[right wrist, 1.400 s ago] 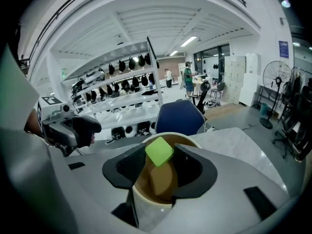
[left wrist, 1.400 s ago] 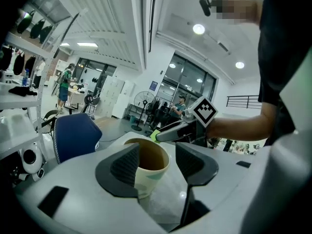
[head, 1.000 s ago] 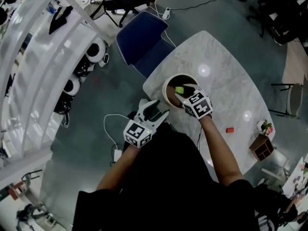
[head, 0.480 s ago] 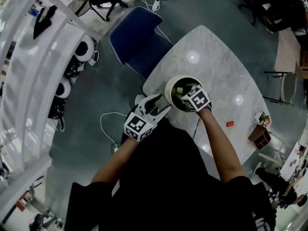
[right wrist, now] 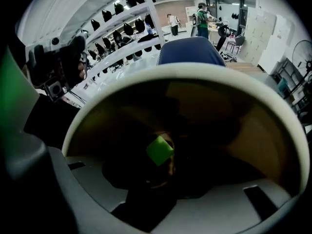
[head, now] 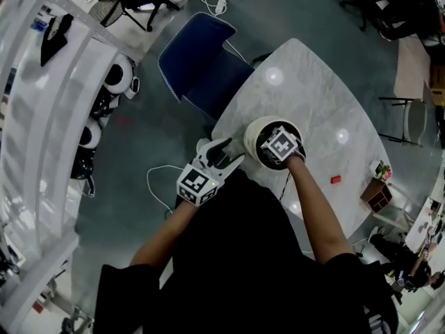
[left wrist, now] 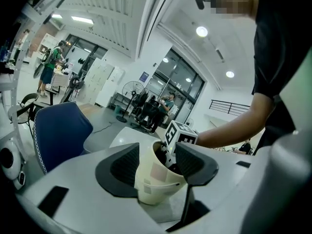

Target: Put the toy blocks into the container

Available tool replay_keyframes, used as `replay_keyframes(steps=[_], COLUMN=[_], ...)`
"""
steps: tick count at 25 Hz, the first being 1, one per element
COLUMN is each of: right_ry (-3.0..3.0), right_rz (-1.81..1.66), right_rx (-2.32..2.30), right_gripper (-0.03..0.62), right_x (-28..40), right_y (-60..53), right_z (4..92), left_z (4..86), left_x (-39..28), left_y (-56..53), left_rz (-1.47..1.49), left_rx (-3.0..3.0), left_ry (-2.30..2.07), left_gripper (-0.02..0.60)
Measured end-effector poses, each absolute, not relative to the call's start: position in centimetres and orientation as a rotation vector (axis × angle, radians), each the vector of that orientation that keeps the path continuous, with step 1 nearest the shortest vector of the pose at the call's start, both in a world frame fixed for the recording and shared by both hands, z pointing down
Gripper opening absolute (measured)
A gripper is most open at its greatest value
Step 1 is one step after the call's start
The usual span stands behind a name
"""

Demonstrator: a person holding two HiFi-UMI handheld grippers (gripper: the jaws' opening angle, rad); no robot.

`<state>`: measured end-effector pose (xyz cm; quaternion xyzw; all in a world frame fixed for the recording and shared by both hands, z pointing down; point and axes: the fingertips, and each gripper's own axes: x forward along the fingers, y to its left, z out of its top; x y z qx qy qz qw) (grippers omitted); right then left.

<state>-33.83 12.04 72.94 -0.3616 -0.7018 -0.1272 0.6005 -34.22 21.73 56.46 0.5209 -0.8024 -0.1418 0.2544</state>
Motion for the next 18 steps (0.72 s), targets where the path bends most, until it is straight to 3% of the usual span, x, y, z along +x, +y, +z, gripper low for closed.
replay_keyframes(steps=[7,18], right_ry=[-1.557,-1.583], right_rz=[-0.409,-0.32], right_rx=[-0.823,-0.773], right_gripper=[0.175,0.179], right_x=[-33.1,-33.5], right_y=[11.2,11.9], right_z=[75.6,74.9], left_z=[56.6,57.1], left_x=[-36.2,-37.3], left_y=[22.6,22.8], left_rz=[-0.407,-0.418], left_rx=[1.422,1.496], left_ry=[-2.17,-2.1], left_gripper=[0.21,0.21])
